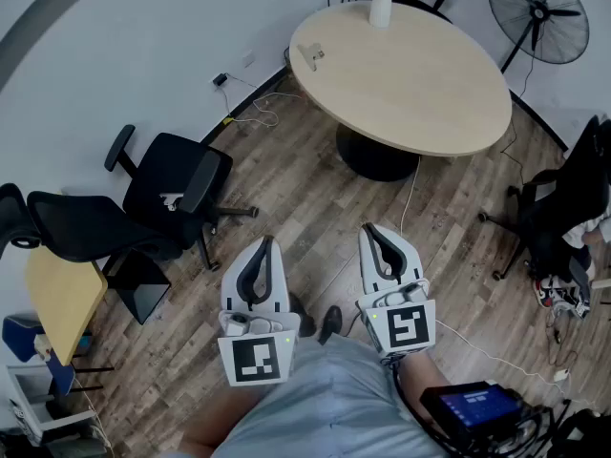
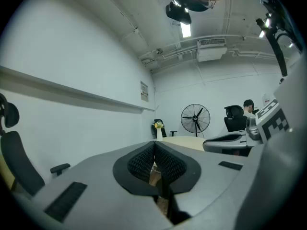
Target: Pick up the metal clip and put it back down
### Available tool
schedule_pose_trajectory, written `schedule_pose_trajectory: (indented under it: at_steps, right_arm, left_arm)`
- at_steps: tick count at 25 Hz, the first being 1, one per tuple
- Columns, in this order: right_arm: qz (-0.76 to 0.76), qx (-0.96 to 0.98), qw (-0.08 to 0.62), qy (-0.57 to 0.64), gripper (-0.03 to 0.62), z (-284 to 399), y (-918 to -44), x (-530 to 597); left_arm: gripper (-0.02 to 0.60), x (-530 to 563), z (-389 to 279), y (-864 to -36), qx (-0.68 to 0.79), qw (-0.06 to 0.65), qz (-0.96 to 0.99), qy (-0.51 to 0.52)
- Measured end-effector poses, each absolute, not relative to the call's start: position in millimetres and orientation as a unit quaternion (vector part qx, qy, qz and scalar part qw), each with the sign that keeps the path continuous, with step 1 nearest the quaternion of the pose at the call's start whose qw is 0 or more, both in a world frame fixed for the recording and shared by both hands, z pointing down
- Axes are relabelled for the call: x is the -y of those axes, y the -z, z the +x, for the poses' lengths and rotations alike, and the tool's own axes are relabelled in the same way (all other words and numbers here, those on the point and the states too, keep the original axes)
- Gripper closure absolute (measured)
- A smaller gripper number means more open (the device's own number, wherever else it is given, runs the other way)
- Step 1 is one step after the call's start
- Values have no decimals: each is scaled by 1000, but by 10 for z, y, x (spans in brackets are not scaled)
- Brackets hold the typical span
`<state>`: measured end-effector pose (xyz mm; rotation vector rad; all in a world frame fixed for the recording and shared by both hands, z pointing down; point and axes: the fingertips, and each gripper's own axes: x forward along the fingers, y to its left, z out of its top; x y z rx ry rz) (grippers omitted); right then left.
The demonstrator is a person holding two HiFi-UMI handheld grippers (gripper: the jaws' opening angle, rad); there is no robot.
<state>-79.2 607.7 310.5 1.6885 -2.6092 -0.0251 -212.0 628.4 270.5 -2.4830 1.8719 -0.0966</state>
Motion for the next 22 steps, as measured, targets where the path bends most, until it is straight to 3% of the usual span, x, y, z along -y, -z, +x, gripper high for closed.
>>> schedule_pose_trajectory:
  at_steps: [15, 22]
  right_arm:
    - [543, 840, -8, 1, 543, -679, -3068, -6145]
    - [545, 838, 25, -24, 543, -784, -3343, -5633]
  left_arm:
    - [561, -6422, -2056, -2708, -608, 14, -793, 33]
    - [561, -5870, -2150, -2952, -605, -14, -795, 47]
